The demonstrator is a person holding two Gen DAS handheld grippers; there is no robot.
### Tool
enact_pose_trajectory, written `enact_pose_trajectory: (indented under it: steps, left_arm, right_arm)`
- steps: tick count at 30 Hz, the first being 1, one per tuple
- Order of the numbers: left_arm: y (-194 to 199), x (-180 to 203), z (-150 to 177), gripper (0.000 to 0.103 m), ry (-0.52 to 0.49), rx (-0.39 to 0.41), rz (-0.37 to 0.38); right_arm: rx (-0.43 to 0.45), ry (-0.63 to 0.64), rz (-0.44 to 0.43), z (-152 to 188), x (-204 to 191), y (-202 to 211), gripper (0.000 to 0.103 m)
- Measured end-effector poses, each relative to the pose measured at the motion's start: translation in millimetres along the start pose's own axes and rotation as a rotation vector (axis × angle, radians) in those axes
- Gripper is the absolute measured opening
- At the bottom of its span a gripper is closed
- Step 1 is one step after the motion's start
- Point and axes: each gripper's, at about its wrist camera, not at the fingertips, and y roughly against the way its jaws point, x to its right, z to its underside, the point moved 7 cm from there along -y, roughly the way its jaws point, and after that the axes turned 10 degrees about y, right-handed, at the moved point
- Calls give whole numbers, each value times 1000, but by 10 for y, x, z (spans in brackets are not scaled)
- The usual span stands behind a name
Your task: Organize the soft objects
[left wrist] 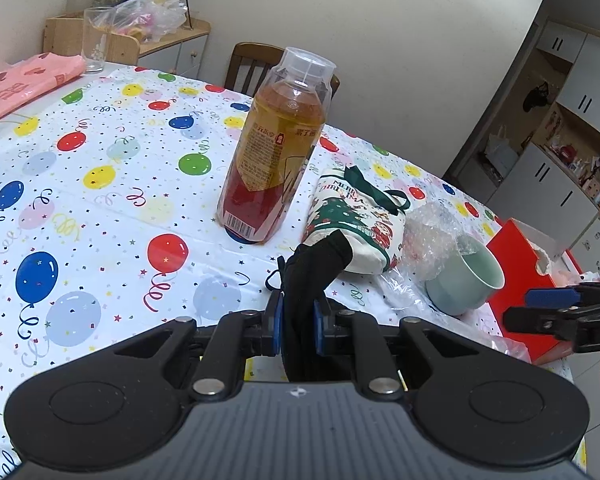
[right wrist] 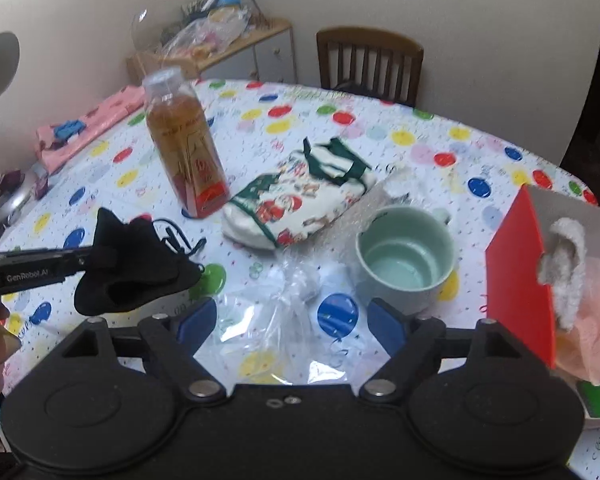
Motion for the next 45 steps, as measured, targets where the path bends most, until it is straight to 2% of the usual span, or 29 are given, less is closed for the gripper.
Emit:
enact_pose_trajectory:
  steps: [3, 8, 14, 18, 20, 22, 25, 34, 45]
  left_arm:
    - [2, 2, 8, 15, -8, -3, 3]
    - [11, -32, 41, 15, -12, -12, -3]
    - [48, -102, 80, 15, -9, -18, -15]
    - [72, -143, 92, 15, -2, -17, -18]
    - [80, -158, 91, 15, 3, -16, -20]
    - [88, -166, 85, 15, 6, -14, -19]
    - [101, -156, 76, 15, 8, -9, -14]
    - [186, -26, 9, 15, -3, 19, 15]
    - [391, 481, -154, 15, -55, 78, 99]
  right_arm:
    - [-58, 33, -5, 11, -44, -185, 87]
    - [-134, -11, -25, 95, -47, -523, 88]
    - [-189, -50, -18, 213, -101, -804, 76]
    - [-201, -64, -28, 250, -144, -843, 50]
    - [-195, -58, -33, 253, -171, -818, 40]
    - [-183, -66, -43, 242, -185, -779, 24]
    - [-151, -72, -62, 217, -227, -665, 14]
    - [-41, -102, -108, 111, -302, -108, 11]
    - [87, -143, -72, 58, -51, 582, 11]
